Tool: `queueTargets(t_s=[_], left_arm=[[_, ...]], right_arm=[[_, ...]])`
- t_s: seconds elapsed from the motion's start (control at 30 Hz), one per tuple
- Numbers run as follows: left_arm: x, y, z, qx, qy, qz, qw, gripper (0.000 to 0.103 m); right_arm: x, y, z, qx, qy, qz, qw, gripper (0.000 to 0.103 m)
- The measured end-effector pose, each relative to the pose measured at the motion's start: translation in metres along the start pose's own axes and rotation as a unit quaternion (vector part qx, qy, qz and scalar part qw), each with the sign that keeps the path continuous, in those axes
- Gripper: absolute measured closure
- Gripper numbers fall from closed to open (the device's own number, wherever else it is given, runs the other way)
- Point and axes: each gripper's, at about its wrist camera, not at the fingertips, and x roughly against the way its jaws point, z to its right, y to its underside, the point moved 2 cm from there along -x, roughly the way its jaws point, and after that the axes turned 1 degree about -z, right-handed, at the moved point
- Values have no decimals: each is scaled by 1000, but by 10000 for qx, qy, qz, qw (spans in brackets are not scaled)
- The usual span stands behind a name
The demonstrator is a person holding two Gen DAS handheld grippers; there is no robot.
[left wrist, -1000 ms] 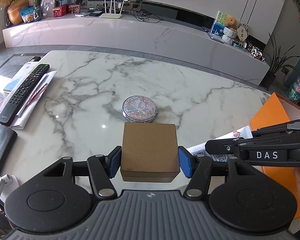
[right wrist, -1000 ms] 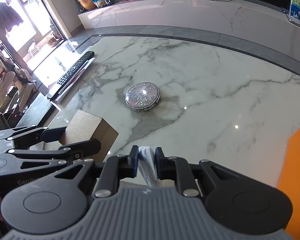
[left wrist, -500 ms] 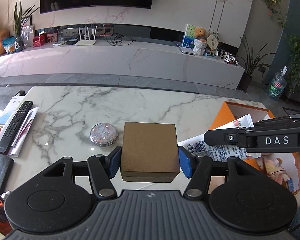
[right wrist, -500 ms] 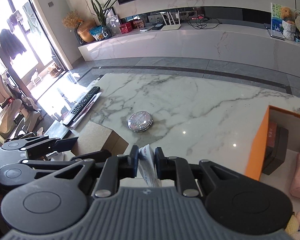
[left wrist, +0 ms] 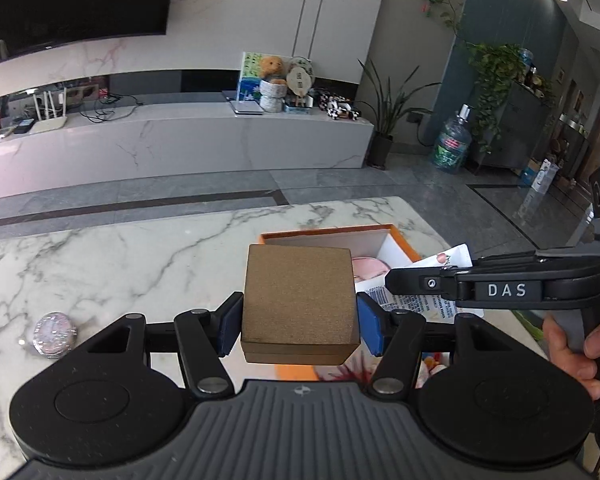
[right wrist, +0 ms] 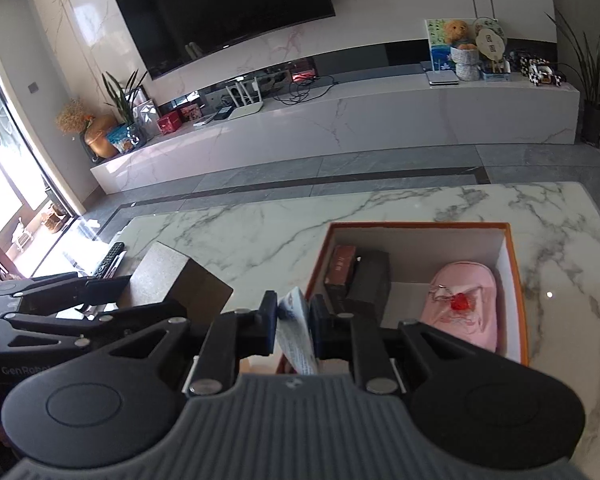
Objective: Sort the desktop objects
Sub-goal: 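Carry the cardboard box and lotion bottle over the orange box with both tools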
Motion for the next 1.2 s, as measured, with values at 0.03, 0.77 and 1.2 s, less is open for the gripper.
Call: queueTargets(t_s=[0.03, 0.77, 1.2], left_arm=[[-11, -3, 4, 39, 115, -94, 9999, 35], [-143, 32, 60, -2070, -582, -1477, 9654, 34], [-174, 52, 68, -3051, -555, -2091, 9274, 34]], right_arm=[[-2, 2, 10, -89, 56, -23, 9999, 85], [-79, 32, 110, -744, 19, -849, 9936, 85], [-109, 28, 100, -541, 53, -1340, 9895, 85]])
